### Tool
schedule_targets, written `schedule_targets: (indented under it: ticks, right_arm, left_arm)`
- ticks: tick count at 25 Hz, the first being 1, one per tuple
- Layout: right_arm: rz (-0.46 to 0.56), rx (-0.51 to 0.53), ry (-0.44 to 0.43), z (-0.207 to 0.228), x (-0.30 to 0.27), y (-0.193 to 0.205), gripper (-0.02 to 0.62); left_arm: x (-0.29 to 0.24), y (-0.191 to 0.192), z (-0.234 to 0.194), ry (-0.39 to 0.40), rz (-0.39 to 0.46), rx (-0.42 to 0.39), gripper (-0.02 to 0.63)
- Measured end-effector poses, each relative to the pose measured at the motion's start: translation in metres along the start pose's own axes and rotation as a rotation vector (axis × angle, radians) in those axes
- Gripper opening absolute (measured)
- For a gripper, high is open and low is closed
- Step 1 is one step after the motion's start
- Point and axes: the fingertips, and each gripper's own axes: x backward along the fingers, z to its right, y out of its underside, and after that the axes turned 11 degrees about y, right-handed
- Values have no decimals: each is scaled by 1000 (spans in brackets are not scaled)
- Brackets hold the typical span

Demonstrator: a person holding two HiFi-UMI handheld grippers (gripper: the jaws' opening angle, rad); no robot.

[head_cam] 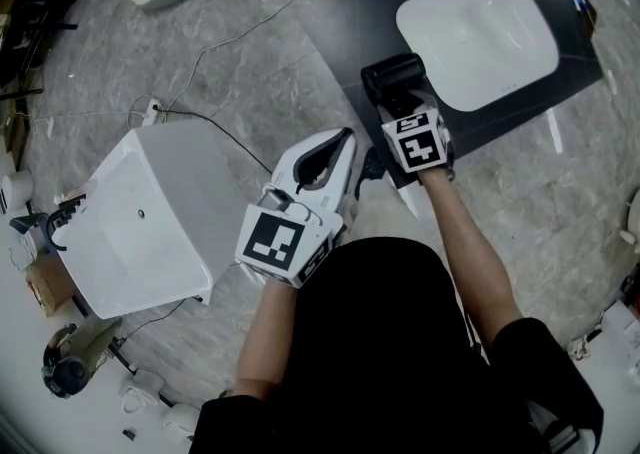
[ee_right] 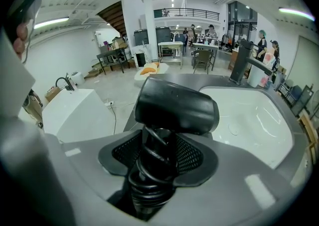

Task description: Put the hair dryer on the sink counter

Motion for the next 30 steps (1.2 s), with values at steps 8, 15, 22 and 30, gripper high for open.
schedule_targets:
  ticks: [8, 15, 22, 30]
  right_arm:
    - [-5, 25, 37, -2, -4, 0, 212]
    - [-3, 30, 41, -1, -3, 0, 213]
    - [-2, 29, 32, 1, -2, -1, 213]
    - [8, 14, 14, 0, 2, -2, 216]
  left_arm:
    - [-4, 2, 4, 33, 1, -10, 0]
    - [-5, 3, 7, 34, -4, -10, 0]
    - [-2, 4, 4, -2, -9, 1, 0]
    - [-2, 2, 8, 5, 3, -24, 0]
